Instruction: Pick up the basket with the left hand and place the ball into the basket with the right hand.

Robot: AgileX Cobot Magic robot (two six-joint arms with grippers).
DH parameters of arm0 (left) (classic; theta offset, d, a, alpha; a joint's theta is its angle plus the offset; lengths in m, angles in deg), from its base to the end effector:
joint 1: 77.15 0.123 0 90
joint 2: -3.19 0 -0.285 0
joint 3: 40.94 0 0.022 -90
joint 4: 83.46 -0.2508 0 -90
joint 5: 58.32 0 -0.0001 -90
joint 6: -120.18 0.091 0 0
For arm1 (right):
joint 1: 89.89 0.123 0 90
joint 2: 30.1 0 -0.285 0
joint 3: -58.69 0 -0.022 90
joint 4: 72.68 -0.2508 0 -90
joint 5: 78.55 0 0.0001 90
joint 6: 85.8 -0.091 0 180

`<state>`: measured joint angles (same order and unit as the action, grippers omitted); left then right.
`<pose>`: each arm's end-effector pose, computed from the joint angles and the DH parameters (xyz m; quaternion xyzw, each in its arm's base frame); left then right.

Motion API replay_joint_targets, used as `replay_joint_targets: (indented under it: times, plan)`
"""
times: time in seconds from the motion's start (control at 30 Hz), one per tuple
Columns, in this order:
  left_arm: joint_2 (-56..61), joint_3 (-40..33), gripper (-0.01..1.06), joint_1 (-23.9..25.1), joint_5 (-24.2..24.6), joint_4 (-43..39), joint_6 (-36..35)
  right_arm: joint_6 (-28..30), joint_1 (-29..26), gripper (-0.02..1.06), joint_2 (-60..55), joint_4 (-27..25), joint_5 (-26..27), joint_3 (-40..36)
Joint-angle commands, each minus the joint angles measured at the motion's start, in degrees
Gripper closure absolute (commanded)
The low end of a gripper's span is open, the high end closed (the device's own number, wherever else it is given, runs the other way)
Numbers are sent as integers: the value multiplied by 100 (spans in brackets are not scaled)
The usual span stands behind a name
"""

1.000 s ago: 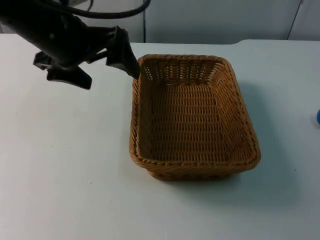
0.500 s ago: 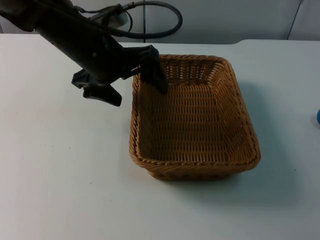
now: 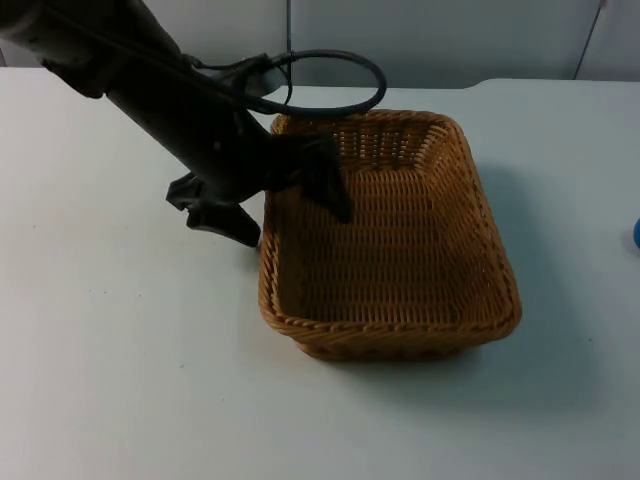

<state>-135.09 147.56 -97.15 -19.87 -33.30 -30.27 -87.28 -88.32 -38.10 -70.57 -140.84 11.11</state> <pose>0.4090 -0.1951 0.0956 0.1023 0.9451 -0.2875 0.1172 -0.0073 -0.0032 0.2800 0.0004 0.8564 -0.0046 0.5162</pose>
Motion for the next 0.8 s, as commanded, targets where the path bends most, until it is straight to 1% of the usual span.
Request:
replay_joint_targets:
  times: [0.0, 0.03, 0.07, 0.1, 0.17, 0.23, 0.4, 0.47, 0.5, 0.53, 0.57, 0.6, 0.63, 0.67, 0.7, 0.77]
  plan:
    - [3, 44, 9, -78, -23, 20, -37, -12, -40, 1, 21, 45, 51, -49]
    - [3, 44, 14, -95, -35, 20, -37, -12, -40, 1, 21, 45, 51, -49]
    - [3, 44, 22, -107, -65, 20, -62, -12, -40, 1, 21, 45, 51, -49]
    - [3, 44, 22, -107, -65, 20, -62, -12, -40, 1, 21, 45, 51, -49]
    - [3, 44, 37, -107, -65, 20, -156, -12, -40, 1, 21, 45, 51, -49]
    - [3, 44, 44, -107, -65, 20, -154, -12, -40, 1, 21, 45, 51, -49]
    - [3, 44, 46, -107, -65, 31, -154, -26, -40, 1, 21, 56, 51, -49]
    - [3, 44, 50, -107, -55, 31, -169, -26, -40, 1, 21, 56, 51, -49]
    - [3, 44, 50, -107, -55, 31, -169, -26, -40, 1, 21, 56, 51, -49]
    - [3, 44, 55, -107, -55, 31, -169, -26, -40, 1, 21, 56, 51, -49]
    - [3, 44, 65, -107, -42, 31, -169, -26, -40, 1, 21, 56, 51, -49]
    - [3, 44, 67, -107, -42, 31, -169, -26, -40, 1, 21, 56, 51, -49]
    - [3, 44, 75, -107, -42, 31, -169, -26, -40, 1, 21, 56, 51, -49]
    - [3, 44, 75, -107, -42, 31, -169, -26, -40, 1, 21, 56, 51, -49]
    - [3, 44, 87, -107, -42, 31, -169, -26, -40, 1, 21, 56, 51, -49]
    - [3, 44, 99, -107, -58, 31, -169, -26, -40, 2, 21, 56, 51, -49]
